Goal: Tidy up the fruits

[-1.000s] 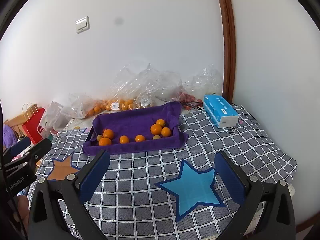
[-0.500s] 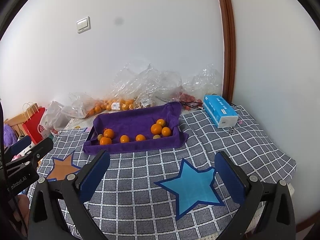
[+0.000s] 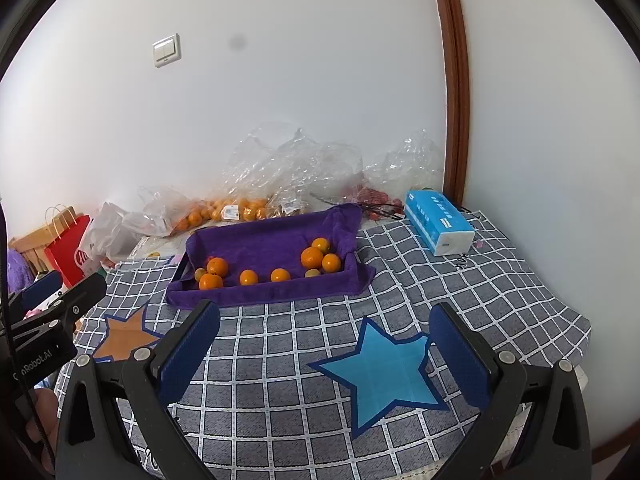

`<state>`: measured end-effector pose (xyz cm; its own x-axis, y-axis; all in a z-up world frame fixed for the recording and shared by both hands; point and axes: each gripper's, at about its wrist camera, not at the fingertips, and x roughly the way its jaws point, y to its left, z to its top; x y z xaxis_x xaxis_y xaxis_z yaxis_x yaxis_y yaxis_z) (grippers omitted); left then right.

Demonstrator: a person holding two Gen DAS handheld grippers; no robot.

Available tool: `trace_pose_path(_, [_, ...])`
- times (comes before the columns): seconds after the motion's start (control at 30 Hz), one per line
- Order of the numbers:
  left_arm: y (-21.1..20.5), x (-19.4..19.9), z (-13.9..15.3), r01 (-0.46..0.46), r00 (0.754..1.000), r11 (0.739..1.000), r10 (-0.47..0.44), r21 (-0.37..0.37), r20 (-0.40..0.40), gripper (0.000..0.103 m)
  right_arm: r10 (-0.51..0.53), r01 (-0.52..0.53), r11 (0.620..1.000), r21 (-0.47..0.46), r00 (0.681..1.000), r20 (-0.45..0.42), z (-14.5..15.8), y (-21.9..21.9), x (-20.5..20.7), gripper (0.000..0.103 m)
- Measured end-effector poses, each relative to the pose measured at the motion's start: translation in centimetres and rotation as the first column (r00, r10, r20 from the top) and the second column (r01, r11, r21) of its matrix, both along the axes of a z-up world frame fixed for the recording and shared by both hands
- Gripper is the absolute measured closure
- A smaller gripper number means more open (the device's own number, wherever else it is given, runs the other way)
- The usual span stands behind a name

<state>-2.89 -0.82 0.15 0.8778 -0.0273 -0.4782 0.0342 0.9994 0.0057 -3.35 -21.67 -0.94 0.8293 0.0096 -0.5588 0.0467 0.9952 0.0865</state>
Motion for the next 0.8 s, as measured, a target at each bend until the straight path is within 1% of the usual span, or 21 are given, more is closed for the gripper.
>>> trace_pose_path(0.8, [0.23,-0.30,0.27,-0.002,1.000,1.000,0.002,-0.009,0.000,0.014,0.009,-0.009,1.000,0.012,1.000,0.004,-0.13,0.07,-0.28,0.000])
